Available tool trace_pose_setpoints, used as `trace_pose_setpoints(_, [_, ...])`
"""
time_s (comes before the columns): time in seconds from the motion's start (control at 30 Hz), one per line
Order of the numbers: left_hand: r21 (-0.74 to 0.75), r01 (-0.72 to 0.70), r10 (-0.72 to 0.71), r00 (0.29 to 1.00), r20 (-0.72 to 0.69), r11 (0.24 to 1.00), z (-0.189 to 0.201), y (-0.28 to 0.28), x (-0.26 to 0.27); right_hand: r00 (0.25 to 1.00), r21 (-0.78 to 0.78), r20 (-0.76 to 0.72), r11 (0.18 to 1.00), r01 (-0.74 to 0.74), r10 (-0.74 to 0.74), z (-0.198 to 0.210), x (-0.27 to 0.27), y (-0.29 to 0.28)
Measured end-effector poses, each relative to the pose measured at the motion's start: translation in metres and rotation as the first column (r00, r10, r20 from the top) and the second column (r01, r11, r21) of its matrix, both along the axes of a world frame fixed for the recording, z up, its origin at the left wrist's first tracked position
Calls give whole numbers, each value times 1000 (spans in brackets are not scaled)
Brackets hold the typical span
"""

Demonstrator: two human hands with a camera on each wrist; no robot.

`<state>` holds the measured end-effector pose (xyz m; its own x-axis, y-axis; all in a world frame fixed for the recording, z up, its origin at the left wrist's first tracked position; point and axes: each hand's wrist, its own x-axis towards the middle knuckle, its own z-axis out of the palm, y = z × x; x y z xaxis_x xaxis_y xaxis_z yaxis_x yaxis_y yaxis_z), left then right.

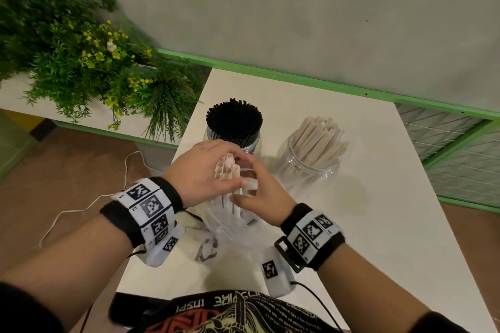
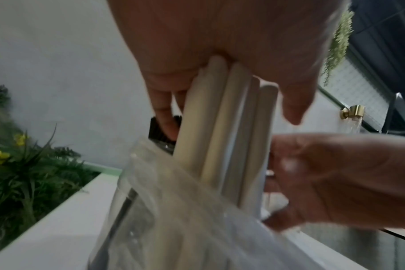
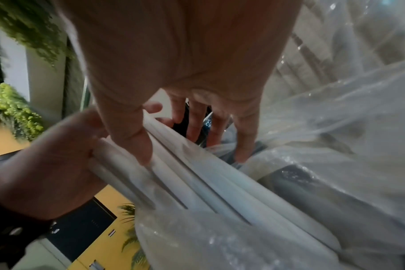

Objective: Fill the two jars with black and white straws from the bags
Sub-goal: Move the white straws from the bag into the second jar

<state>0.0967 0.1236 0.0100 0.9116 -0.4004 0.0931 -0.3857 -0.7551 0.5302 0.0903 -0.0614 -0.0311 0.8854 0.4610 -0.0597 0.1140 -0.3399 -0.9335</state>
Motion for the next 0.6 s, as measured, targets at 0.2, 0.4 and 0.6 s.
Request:
trace_pose_setpoints(0.2, [-78,-148,139,985,-104,986,-9,15,-24,999,-7,39,1000,27,-27,-7,-6,5])
trace_pose_setpoints(0.4, [-260,-246,241,969,-53,934,-19,7,-32,980,-12,170,994,105,-101,-3,-8,17])
trace_pose_setpoints(0.6, [-306,-239,239,970,-35,922,-24,4,-33,981,-16,178,996,87,-82,3,-9,22])
